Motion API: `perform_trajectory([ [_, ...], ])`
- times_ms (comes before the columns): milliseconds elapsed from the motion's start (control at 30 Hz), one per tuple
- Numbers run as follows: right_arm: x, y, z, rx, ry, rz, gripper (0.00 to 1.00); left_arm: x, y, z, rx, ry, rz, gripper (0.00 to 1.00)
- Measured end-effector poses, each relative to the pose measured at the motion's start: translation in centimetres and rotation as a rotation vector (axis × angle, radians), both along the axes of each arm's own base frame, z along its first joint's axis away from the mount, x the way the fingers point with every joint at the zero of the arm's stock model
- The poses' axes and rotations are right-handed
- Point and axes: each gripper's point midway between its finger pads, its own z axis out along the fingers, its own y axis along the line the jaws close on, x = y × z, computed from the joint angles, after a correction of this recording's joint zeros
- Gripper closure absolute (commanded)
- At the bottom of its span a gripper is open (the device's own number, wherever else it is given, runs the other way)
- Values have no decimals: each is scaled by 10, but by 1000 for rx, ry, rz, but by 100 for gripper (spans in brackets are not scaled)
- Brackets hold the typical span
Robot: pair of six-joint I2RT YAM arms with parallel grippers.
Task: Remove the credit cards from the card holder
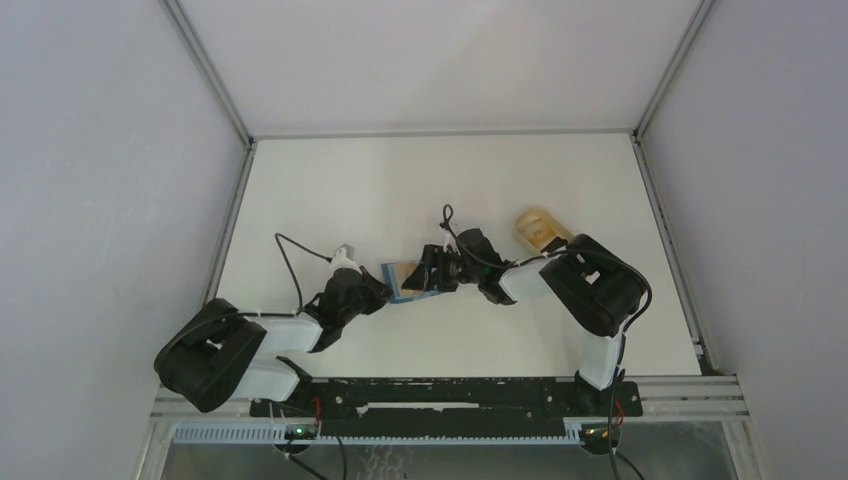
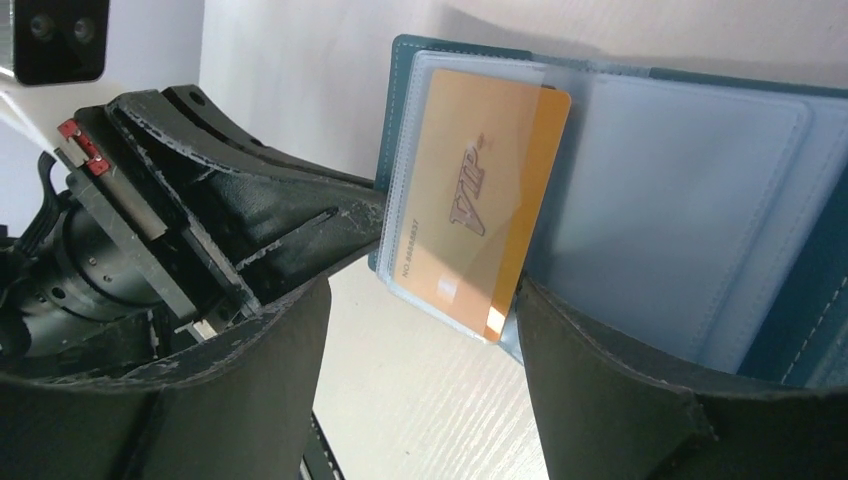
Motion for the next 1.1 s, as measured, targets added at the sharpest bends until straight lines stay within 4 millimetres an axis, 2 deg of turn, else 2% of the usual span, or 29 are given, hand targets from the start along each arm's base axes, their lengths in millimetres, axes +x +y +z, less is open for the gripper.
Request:
perform_trajectory([
  [267,-11,3,9,72,-3,59,24,0,0,0,0,0,-1,100],
  [467,-10,9,10,125,9,71,25,0,0,0,-1,0,-2,100],
  [833,-2,11,10,189,56,30,34,0,-1,0,-1,0,-3,100],
  [1100,-1,12,16,242,66,17,33,0,-1,0,-1,0,-2,100],
])
